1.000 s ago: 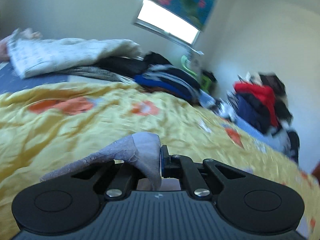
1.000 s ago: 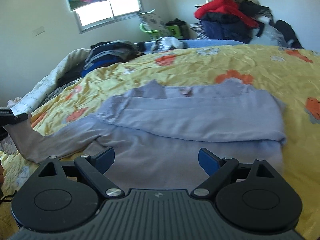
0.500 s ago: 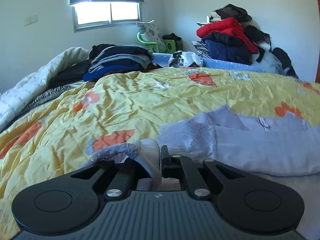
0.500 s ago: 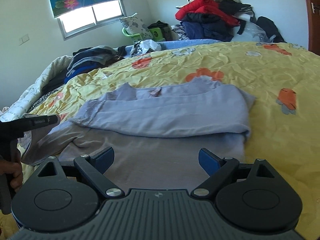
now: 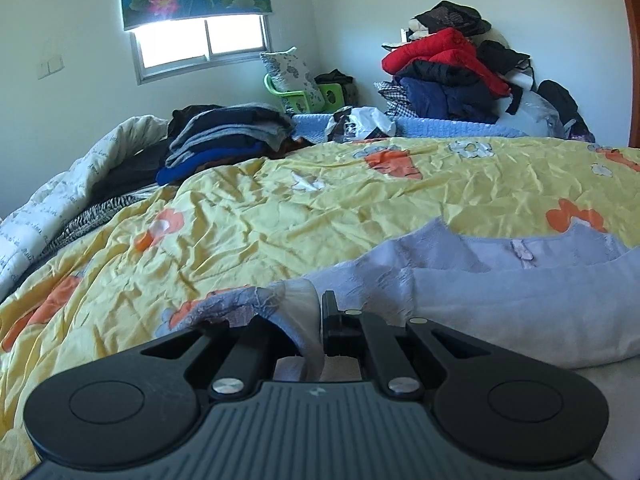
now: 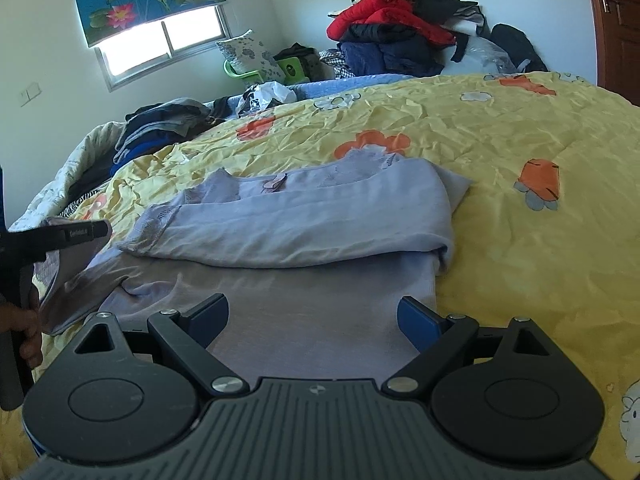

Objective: Fold small clothes
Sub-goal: 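Carry the held sleeve with the left tool across the sweater body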

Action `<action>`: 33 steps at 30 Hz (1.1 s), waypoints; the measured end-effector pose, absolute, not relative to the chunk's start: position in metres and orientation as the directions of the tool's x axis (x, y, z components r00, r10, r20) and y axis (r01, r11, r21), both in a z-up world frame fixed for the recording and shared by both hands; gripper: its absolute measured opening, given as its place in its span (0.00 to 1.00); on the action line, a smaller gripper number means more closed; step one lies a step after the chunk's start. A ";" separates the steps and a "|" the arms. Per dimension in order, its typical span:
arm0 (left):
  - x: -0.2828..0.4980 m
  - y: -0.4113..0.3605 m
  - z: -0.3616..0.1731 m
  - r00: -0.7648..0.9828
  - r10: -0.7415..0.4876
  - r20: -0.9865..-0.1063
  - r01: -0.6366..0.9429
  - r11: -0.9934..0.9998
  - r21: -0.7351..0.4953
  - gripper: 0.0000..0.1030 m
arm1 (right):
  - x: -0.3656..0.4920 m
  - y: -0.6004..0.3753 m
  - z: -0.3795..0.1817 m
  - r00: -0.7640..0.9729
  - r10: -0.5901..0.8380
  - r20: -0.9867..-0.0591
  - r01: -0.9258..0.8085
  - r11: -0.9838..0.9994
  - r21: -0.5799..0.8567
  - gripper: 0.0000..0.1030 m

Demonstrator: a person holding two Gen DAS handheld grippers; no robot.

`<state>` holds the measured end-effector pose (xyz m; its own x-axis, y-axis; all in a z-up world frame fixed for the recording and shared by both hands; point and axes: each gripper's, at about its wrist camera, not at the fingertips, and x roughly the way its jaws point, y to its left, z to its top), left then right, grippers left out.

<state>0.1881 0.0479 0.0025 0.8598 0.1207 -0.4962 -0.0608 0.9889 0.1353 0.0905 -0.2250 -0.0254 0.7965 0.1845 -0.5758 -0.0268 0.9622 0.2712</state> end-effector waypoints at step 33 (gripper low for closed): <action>0.213 -0.087 0.029 0.863 -0.116 -0.491 0.207 0.969 0.135 0.04 | 0.073 -0.253 -0.031 0.800 0.140 -0.583 0.029 0.962 0.272 0.90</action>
